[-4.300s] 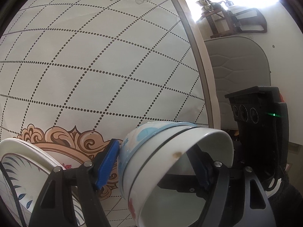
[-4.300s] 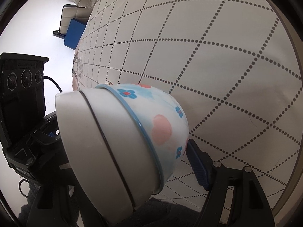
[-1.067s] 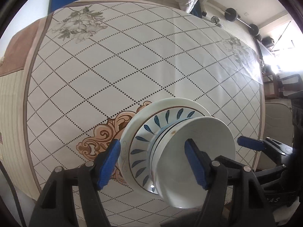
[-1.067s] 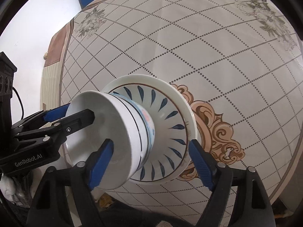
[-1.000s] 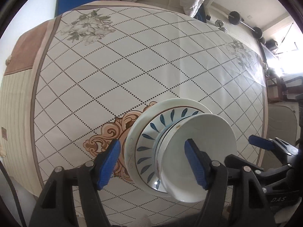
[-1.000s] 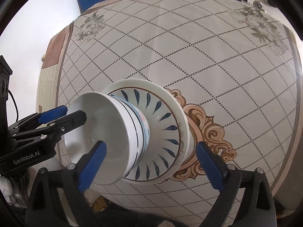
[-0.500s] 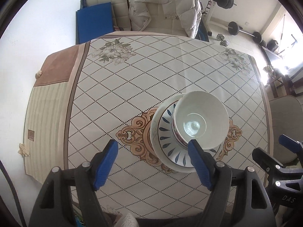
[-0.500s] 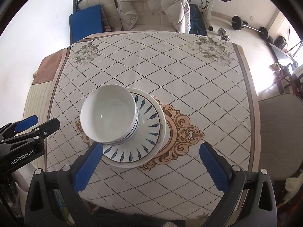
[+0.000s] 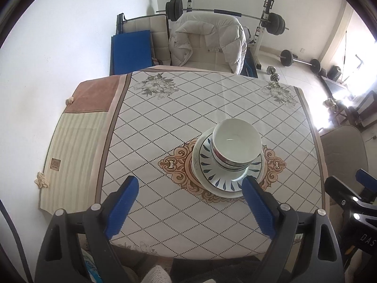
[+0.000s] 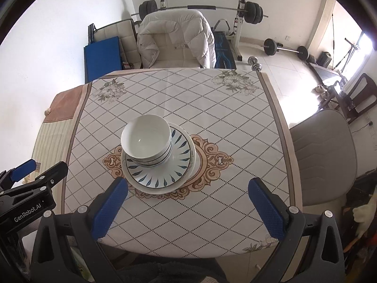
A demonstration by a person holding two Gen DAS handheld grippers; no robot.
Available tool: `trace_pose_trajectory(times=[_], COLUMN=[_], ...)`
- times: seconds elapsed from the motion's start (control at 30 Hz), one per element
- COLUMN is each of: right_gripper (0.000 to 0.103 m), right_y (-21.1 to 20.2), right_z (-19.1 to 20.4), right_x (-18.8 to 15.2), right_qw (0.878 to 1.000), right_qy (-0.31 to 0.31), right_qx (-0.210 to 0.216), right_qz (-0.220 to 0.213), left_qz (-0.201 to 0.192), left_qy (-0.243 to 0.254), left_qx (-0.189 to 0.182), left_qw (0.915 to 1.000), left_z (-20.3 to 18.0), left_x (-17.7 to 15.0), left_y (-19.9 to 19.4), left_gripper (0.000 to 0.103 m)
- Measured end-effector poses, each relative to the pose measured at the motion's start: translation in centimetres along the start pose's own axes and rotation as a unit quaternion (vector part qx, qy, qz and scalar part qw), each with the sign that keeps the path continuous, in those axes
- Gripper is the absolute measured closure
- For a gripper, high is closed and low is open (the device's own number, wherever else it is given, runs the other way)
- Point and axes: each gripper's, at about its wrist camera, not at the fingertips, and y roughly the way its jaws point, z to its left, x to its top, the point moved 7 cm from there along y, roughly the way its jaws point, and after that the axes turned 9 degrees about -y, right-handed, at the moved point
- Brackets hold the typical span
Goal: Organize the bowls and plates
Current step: 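Open both grippers and pull them back from the stacked dishes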
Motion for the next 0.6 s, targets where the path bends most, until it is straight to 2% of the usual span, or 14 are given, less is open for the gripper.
trace_pose_trajectory(times=[0.07, 0.27, 0.33, 0.37, 0.6], right_gripper=[0.0, 0.0, 0.0, 0.0, 0.0], right_y=[-2.8, -7.4, -9.2, -10.1, -16.2], right_z=[-0.5, -1.6, -2.2, -2.4, -3.4], right_x=[0.1, -0.6, -1.0, -1.2, -3.6], right_qw=[1.0, 0.998, 0.997, 0.997, 0.993], right_qy=[-0.003, -0.004, -0.004, -0.004, -0.021], right_qx=[-0.007, -0.008, -0.003, -0.001, -0.005], right_qz=[-0.024, -0.062, -0.075, -0.081, -0.116], left_qz=[-0.012, -0.06, -0.077, -0.084, -0.086], left_qy=[-0.007, -0.024, -0.03, -0.033, -0.041], left_qx=[-0.004, -0.004, -0.001, -0.002, -0.01], left_qw=[0.9999, 0.9979, 0.9966, 0.996, 0.9954], left_z=[-0.2, -1.2, -1.5, -1.6, -2.4], left_x=[-0.2, -1.1, -1.5, -1.8, -4.3], left_y=[-1.7, -7.4, -9.2, -10.0, -14.3], left_gripper=[0.013, 0.013, 0.008, 0.002, 0.002])
